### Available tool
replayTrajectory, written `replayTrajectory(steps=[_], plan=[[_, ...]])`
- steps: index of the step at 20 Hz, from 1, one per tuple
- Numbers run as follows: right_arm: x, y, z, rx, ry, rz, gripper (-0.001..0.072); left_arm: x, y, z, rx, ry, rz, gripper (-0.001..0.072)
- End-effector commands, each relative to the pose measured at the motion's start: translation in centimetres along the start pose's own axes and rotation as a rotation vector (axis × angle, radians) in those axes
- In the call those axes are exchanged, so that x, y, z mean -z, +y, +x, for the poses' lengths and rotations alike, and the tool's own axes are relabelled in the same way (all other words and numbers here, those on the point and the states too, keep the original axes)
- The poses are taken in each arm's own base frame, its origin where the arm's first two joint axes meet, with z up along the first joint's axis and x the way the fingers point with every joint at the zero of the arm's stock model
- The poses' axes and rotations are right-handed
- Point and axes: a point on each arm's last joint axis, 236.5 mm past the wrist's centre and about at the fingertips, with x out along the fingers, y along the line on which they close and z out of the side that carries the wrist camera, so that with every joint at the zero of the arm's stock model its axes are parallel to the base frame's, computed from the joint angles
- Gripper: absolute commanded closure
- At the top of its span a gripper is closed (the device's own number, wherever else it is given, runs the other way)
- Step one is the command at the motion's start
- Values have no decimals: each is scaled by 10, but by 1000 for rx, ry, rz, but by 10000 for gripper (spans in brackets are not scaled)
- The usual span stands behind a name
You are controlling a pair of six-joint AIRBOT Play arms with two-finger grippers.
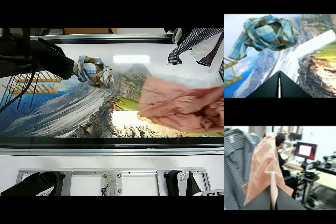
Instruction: Fold the clothes and pants, and hang the long-sleeved shirts on hangers.
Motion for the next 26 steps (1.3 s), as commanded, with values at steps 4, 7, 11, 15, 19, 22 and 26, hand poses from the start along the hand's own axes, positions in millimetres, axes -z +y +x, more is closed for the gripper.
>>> replayTrajectory(steps=[4,7,11,15,19,22,26], plan=[[-49,-45,-6,141,-85,4,709,0,23,3,-46,-2,-36,699],[-54,-45,-8,144,-93,-10,710,2,30,4,-60,2,-46,699],[-52,-48,-12,175,-67,-80,710,4,40,5,-81,8,-64,699],[-51,-49,-12,175,-64,-77,709,5,45,5,-91,13,-72,699],[-38,-63,-12,230,-9,-88,709,5,45,5,-91,13,-72,699],[-24,-82,-11,293,37,-65,709,5,43,5,-86,11,-68,699],[-14,-98,-9,330,59,-46,709,5,42,5,-85,13,-68,699]])
